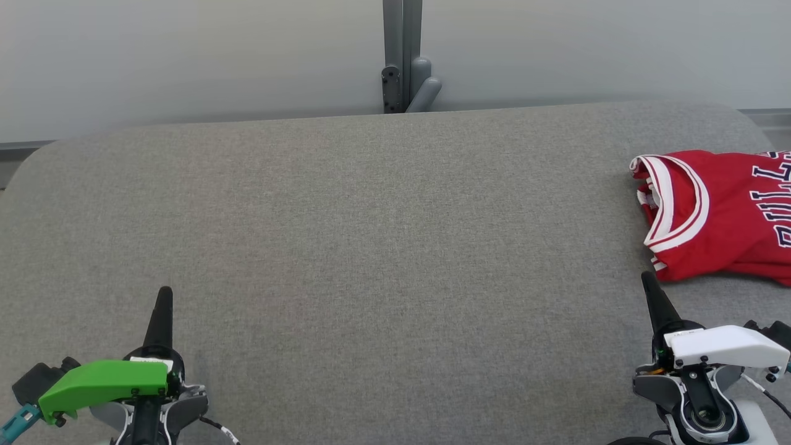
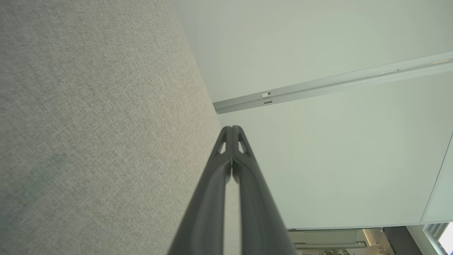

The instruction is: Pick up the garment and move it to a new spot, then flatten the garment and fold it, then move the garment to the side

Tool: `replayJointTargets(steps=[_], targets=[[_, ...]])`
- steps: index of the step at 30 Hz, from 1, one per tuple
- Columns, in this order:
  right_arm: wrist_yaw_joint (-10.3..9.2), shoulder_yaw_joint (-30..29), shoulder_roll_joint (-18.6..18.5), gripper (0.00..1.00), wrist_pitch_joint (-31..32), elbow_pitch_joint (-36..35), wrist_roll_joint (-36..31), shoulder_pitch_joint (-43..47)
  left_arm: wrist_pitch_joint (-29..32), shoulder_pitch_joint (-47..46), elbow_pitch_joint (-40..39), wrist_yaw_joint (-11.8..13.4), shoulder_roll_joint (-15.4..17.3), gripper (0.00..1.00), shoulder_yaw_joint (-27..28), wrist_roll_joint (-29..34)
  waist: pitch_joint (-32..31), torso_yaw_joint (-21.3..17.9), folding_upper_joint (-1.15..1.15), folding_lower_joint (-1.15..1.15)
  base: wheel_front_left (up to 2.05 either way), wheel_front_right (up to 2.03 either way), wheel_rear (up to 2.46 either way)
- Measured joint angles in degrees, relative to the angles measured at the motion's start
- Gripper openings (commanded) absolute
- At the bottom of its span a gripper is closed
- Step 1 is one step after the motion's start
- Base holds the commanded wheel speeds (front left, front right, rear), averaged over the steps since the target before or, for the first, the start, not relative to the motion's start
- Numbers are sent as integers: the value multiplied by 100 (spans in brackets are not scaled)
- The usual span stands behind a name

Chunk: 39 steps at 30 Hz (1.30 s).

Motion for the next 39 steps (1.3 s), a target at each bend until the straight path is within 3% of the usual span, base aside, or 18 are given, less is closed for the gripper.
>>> replayJointTargets(steps=[39], targets=[[-1,76,-66,0,350,76,1745,-370,387,-337,-94,102,-18,0,207,-1347,100,-81,0,0,0,0,0]])
